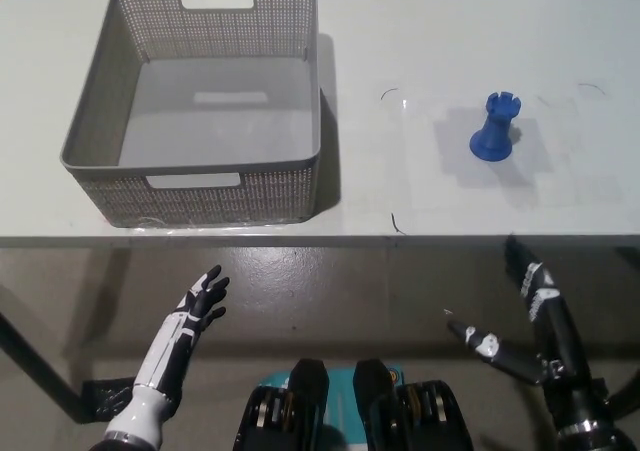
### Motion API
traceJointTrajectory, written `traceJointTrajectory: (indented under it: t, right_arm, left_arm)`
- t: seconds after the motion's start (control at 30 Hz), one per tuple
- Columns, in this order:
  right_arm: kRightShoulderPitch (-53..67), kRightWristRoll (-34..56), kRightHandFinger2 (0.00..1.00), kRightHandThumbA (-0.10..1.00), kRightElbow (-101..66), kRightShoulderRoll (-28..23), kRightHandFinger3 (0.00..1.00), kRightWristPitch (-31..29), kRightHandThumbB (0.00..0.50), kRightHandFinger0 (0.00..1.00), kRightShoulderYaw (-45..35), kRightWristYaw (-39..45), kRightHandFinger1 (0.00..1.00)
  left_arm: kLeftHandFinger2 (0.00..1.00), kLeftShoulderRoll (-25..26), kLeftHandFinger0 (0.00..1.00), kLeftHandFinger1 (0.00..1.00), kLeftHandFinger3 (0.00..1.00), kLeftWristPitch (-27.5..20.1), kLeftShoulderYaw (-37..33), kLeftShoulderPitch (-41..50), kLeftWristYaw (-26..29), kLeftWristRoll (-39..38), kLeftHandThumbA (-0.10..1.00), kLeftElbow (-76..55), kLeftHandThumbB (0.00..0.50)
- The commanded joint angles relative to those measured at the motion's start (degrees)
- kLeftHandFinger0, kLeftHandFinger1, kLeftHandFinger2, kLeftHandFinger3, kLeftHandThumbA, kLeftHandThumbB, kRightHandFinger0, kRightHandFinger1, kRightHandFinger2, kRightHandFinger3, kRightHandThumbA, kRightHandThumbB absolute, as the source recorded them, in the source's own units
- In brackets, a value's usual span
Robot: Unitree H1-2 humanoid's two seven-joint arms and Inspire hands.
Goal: Use the right hand to pick up a chess pieces and put it into a container on the left hand side
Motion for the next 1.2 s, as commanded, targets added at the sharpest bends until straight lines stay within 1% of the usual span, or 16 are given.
traceJointTrajectory:
  t: [0.0, 0.1, 0.17, 0.27, 0.3, 0.37, 0.43, 0.5, 0.53, 0.7, 0.77, 0.8, 0.97, 1.1, 1.13, 1.17]
  right_arm:
    - [-3.34, -3.36, 1.0, 1.0, -8.22, -0.37, 1.0, -3.66, 0.277, 1.0, -2.61, -3.63, 1.0]
    - [-6.24, -3.34, 1.0, 1.0, -9.73, -0.33, 1.0, -2.21, 0.32, 1.0, -4.3, -4.54, 1.0]
    - [-7.9, -3.83, 1.0, 1.0, -9.33, -0.33, 1.0, -2.06, 0.317, 1.0, -5.37, -5.39, 1.0]
    - [-10.92, -3.0, 1.0, 1.0, -8.45, -0.97, 1.0, 0.98, 0.346, 1.0, -6.33, -5.1, 1.0]
    - [-11.96, -3.0, 1.0, 1.0, -8.02, -1.26, 1.0, 2.23, 0.337, 1.0, -6.62, -5.1, 1.0]
    - [-12.95, -2.42, 1.0, 1.0, -7.37, -1.59, 1.0, 3.18, 0.339, 1.0, -7.06, -4.82, 1.0]
    - [-14.52, -1.56, 1.0, 1.0, -5.74, -2.34, 1.0, 3.76, 0.331, 1.0, -7.46, -4.4, 1.0]
    - [-17.59, -0.57, 1.0, 1.0, -3.26, -3.33, 1.0, 5.67, 0.332, 1.0, -7.94, -3.84, 1.0]
    - [-19.25, -1.17, 1.0, 1.0, -1.82, -3.81, 1.0, 7.26, 0.356, 1.0, -8.19, -4.14, 1.0]
    - [-25.1, -0.05, 1.0, 1.0, 4.69, -5.05, 1.0, 8.55, 0.349, 1.0, -8.6, -3.83, 1.0]
    - [-28.96, 0.25, 1.0, 1.0, 9.61, -5.88, 1.0, 8.67, 0.332, 1.0, -8.72, -3.93, 1.0]
    - [-31.01, -0.01, 1.0, 1.0, 12.51, -6.31, 1.0, 8.9, 0.312, 1.0, -8.69, -4.16, 1.0]
    - [-38.09, -0.57, 1.0, 1.0, 22.78, -7.6, 1.0, 10.06, 0.304, 1.0, -8.28, -4.61, 1.0]
    - [-44.41, -0.86, 1.0, 1.0, 33.59, -8.21, 1.0, 9.06, 0.313, 1.0, -7.73, -5.27, 1.0]
    - [-45.51, -1.09, 1.0, 1.0, 35.45, -8.34, 1.0, 9.04, 0.326, 1.0, -7.55, -5.5, 1.0]
    - [-47.65, -1.24, 1.0, 1.0, 39.34, -8.38, 1.0, 8.71, 0.353, 1.0, -7.33, -5.92, 1.0]
  left_arm:
    - [1.0, 0.67, 1.0, 1.0, 1.0, -1.9, -0.27, -0.67, -0.64, 0.43, 1.0, -1.93, 0.08]
    - [1.0, 0.76, 1.0, 1.0, 1.0, -2.4, -0.35, -0.67, -0.64, 0.83, 1.0, -1.64, 0.099]
    - [1.0, 0.56, 1.0, 1.0, 1.0, -2.66, -0.48, -0.23, -0.71, 0.76, 1.0, -1.46, 0.097]
    - [1.0, 0.41, 1.0, 1.0, 1.0, -2.84, -0.48, 0.55, -0.56, 0.76, 1.0, -1.63, 0.088]
    - [1.0, 0.46, 1.0, 1.0, 1.0, -2.96, -0.6, 0.88, -0.51, 1.03, 1.0, -1.69, 0.086]
    - [1.0, 0.43, 1.0, 1.0, 1.0, -2.86, -0.77, 1.32, -0.78, 0.83, 1.0, -1.83, 0.078]
    - [1.0, 0.35, 1.0, 1.0, 1.0, -2.71, -0.9, 1.61, -0.71, 1.01, 1.0, -1.94, 0.091]
    - [1.0, 0.38, 1.0, 1.0, 1.0, -3.37, -0.92, 1.53, -0.5, 1.31, 1.0, -1.56, 0.082]
    - [1.0, 0.43, 1.0, 1.0, 1.0, -3.21, -0.93, 1.54, -0.77, 1.01, 1.0, -1.63, 0.085]
    - [1.0, 0.51, 1.0, 1.0, 1.0, -3.42, -0.86, 1.95, -0.57, 1.4, 1.0, -1.9, 0.096]
    - [1.0, 0.51, 1.0, 1.0, 1.0, -3.54, -0.85, 1.89, -0.63, 1.4, 1.0, -1.69, 0.093]
    - [1.0, 0.55, 1.0, 1.0, 1.0, -3.4, -0.88, 1.91, -0.67, 1.47, 1.0, -1.74, 0.092]
    - [1.0, 0.59, 1.0, 1.0, 1.0, -3.33, -0.94, 1.88, -0.88, 1.41, 1.0, -1.62, 0.095]
    - [1.0, 0.54, 1.0, 1.0, 1.0, -3.34, -1.0, 2.22, -1.15, 1.0, 1.0, -1.71, 0.115]
    - [1.0, 0.48, 1.0, 1.0, 1.0, -3.42, -0.99, 2.06, -0.97, 1.2, 1.0, -1.61, 0.115]
    - [1.0, 0.51, 1.0, 1.0, 1.0, -3.66, -1.08, 1.96, -0.9, 1.45, 1.0, -1.47, 0.106]
